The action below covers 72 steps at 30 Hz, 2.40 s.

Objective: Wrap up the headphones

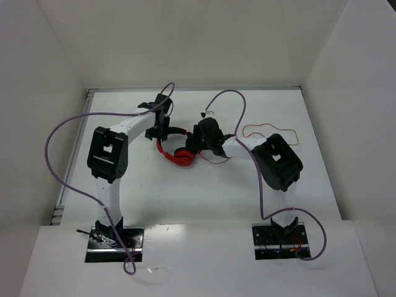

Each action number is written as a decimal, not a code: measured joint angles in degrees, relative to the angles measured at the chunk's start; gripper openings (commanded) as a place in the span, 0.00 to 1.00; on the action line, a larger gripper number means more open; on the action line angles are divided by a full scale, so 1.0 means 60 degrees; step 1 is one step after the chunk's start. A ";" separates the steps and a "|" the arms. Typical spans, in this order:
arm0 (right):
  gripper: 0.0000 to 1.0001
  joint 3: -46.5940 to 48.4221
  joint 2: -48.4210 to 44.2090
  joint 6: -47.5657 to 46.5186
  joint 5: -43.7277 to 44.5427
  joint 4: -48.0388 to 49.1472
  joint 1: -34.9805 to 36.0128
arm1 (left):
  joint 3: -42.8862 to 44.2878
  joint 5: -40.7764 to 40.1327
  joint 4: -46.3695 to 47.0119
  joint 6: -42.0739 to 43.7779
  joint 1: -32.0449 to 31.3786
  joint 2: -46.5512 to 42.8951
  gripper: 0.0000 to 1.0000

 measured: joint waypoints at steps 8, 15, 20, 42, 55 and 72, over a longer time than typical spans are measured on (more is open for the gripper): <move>0.29 0.0044 0.0015 0.0033 0.0080 -0.0055 0.0000 | 0.0441 -0.0237 -0.0324 -0.0029 -0.0419 0.0579 0.54; 0.29 0.0087 0.0018 0.0219 0.0372 -0.0160 0.0000 | 0.0455 -0.0769 -0.0474 -0.0211 -0.0514 0.0616 0.54; 0.29 0.0102 0.0018 0.0248 0.0470 -0.0189 0.0000 | 0.0455 -0.1009 -0.0470 -0.0350 -0.0506 0.0616 0.43; 1.00 0.0590 0.0084 -0.0514 0.0208 -0.0874 -0.0015 | -0.0594 -0.0798 0.0605 -0.0827 -0.0521 0.0211 0.00; 1.00 -0.0208 -0.1690 -0.0765 0.0612 -0.0656 -0.0109 | -0.1264 -0.0812 0.1559 -0.0783 -0.0521 -0.1053 0.00; 1.00 -0.4360 -0.5883 -0.1300 0.1359 0.0798 -0.0270 | -0.1370 -0.0612 0.1650 -0.1268 -0.0423 -0.3056 0.00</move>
